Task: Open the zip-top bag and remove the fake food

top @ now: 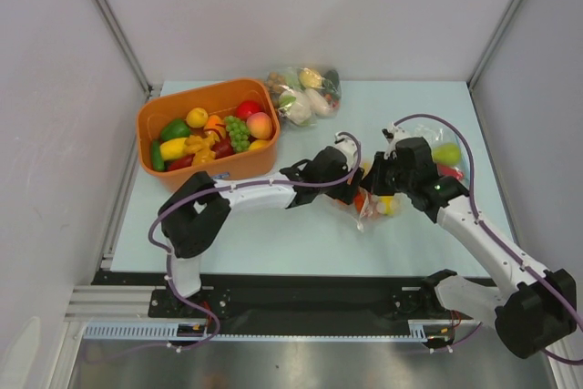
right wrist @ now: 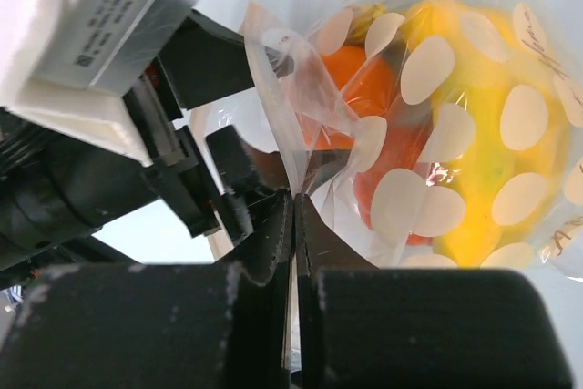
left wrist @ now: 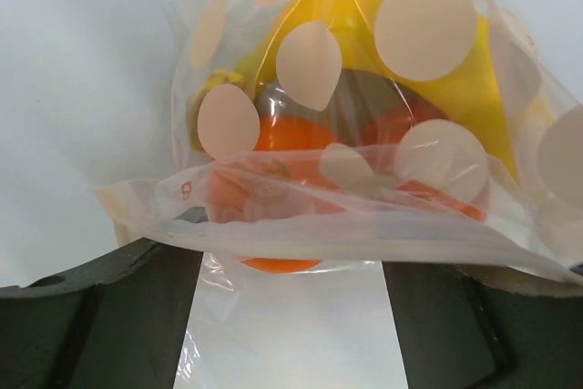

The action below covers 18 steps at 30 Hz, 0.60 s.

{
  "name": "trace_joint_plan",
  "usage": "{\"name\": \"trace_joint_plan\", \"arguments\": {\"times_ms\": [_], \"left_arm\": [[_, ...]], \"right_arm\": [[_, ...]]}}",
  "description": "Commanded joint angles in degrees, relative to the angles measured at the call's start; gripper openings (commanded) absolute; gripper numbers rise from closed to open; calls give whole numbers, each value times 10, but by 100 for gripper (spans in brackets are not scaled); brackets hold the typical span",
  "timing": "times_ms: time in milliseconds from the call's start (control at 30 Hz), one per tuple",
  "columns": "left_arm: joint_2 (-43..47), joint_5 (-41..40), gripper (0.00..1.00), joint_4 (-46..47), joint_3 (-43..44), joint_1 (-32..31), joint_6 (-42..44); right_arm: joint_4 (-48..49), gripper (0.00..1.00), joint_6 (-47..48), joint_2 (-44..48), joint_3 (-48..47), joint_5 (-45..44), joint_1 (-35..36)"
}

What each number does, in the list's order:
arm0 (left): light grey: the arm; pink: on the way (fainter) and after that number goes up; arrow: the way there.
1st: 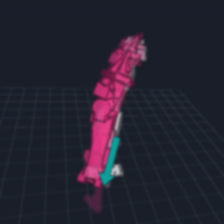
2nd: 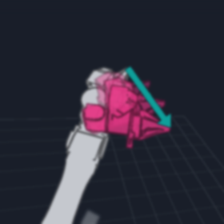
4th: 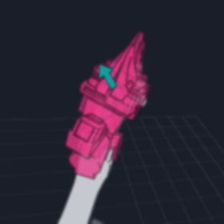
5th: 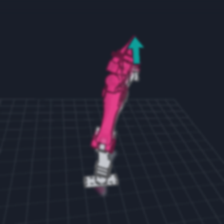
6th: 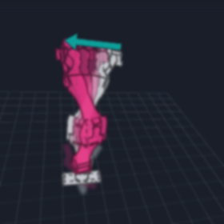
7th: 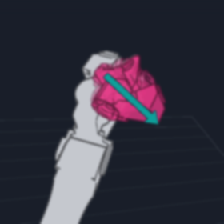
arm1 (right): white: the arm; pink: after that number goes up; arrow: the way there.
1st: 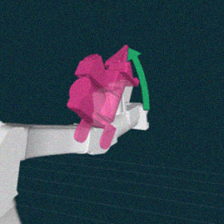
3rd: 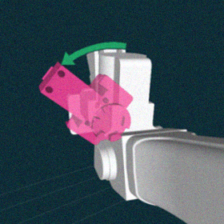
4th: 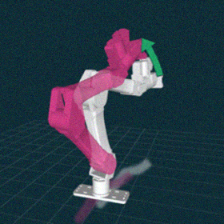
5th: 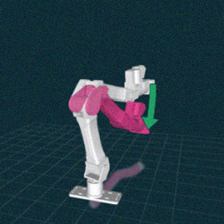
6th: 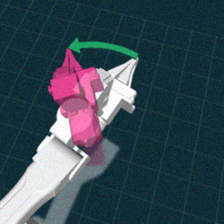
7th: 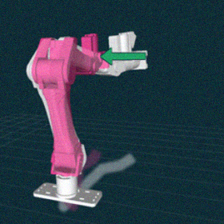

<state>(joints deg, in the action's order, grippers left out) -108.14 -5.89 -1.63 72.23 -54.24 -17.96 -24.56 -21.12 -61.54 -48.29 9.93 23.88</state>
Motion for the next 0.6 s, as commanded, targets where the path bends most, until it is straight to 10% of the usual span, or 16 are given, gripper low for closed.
{"name": "trace_joint_plan", "arguments": {"times_ms": [0,567], "left_arm": [[-15,-9,81,15,27,2,4],[-71,-9,82,53,54,1,16]], "right_arm": [[35,0,-13,-6,0,25,5],[63,0,-19,-21,16,46,16]]}}
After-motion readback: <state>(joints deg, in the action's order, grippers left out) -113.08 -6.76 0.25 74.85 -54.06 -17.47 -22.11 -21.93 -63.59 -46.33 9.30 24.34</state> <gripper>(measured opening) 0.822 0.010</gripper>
